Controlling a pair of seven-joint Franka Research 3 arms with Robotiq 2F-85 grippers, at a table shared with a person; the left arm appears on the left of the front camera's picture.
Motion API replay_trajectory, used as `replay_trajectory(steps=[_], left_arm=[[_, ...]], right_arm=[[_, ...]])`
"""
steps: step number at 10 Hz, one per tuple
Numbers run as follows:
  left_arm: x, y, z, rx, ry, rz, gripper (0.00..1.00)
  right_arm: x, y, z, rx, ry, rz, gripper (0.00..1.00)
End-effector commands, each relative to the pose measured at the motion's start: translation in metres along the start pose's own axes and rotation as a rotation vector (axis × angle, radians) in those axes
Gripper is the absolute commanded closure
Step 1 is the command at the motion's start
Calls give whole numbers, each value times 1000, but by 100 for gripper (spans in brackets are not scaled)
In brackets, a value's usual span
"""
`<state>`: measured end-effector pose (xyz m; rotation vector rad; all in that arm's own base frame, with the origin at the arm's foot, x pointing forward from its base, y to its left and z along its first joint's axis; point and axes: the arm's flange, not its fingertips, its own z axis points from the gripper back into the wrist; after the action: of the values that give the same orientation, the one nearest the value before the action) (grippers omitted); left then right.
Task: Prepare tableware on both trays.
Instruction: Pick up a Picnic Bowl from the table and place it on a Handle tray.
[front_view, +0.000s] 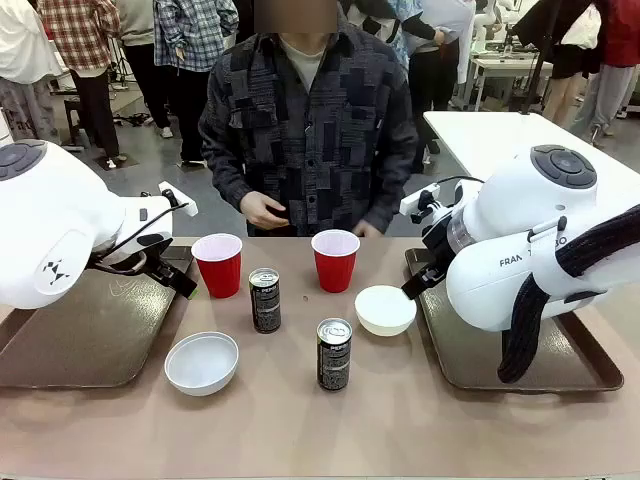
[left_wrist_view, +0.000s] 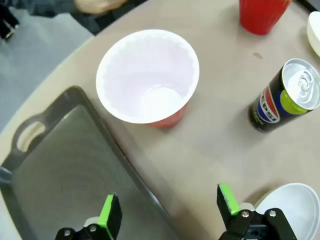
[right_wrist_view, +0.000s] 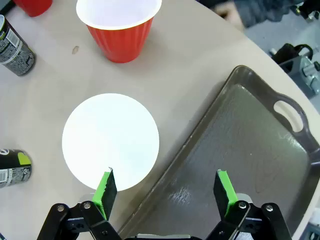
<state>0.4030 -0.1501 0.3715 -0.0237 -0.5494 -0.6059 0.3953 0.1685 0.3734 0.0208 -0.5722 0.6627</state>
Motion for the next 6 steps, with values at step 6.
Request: replay_trajectory(steps=[6], left_arm=[[0,0,0,0,0,0,0]], right_arm=[[0,0,0,0,0,0,0]])
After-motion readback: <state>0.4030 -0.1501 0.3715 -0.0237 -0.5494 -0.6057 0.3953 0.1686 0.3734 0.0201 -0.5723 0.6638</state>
